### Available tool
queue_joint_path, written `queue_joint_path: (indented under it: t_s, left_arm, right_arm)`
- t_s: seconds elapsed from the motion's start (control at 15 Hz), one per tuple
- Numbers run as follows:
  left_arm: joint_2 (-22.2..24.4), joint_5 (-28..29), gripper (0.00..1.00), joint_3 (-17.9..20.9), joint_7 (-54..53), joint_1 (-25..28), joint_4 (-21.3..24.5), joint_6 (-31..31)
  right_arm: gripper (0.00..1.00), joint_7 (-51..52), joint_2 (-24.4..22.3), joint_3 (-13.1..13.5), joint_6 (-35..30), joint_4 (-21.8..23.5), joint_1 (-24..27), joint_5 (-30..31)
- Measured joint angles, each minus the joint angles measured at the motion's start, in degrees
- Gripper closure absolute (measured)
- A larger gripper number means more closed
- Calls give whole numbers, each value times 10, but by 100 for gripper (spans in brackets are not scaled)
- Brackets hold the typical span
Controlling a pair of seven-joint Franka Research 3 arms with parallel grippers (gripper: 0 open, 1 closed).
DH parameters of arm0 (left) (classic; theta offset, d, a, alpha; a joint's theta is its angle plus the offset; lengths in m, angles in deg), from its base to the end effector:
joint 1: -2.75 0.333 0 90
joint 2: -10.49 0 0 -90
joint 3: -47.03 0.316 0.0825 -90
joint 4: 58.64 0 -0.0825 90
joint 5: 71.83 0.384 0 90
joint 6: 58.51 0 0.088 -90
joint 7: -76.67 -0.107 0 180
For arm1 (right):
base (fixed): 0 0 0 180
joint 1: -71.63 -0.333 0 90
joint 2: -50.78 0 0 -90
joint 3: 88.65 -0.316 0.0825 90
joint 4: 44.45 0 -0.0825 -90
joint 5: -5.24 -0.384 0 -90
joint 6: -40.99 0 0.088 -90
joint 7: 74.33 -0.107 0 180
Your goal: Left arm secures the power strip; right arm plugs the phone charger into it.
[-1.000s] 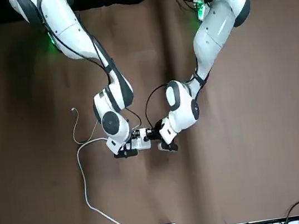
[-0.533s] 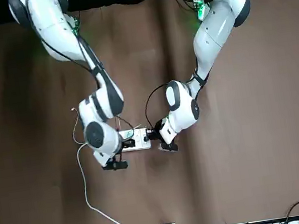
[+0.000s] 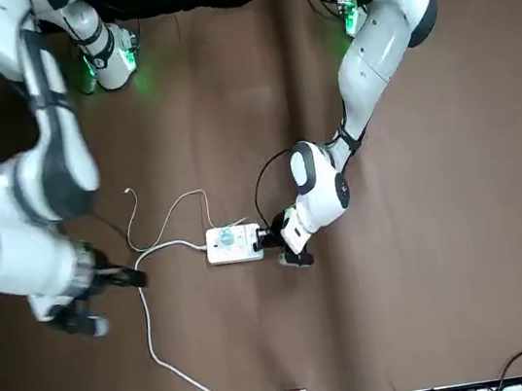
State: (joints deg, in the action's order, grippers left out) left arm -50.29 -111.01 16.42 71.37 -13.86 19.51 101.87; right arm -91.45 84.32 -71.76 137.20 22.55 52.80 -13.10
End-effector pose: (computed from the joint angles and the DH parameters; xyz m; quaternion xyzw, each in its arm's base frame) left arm 0.6086 -0.4532 0.1607 0.9129 0.0272 0.0409 0.4052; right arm 0.7075 0.1091 0.4609 -0.9879 0.1320 0.0398 0.0717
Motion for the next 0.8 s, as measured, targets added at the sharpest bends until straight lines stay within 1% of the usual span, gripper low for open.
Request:
queue_joint_path:
  t_s: [0.07, 0.2, 0.33, 0.47, 0.6, 0.67, 0.73, 0.8]
  left_arm:
    - [0, 0, 99, -1, 6, 0, -3, 0]
    - [1, 0, 99, -2, 17, -1, -8, 0]
    - [6, 0, 99, -3, 25, 0, -11, 1]
    - [13, 0, 99, -3, 31, 2, -14, 2]
    - [25, 0, 98, -3, 45, 4, -14, 2]
    - [30, 0, 97, -3, 51, 5, -14, 2]
    - [36, 0, 93, -2, 55, 7, -14, -1]
    - [41, 0, 91, -2, 58, 9, -14, -7]
  right_arm:
    - [0, 9, -10, 8, -14, 0, 9, 0]
    - [0, 17, -39, 17, -25, -1, 16, 4]
    - [0, 18, -77, 19, -32, -2, 15, 37]
    - [0, 18, -114, 19, -65, -2, 12, 60]
    - [0, 21, -140, 18, -88, 0, 11, 75]
    - [0, 23, -149, 17, -92, 3, 14, 79]
    - [0, 29, -155, 11, -94, 6, 23, 82]
    - [0, 35, -160, -6, -94, 8, 41, 89]
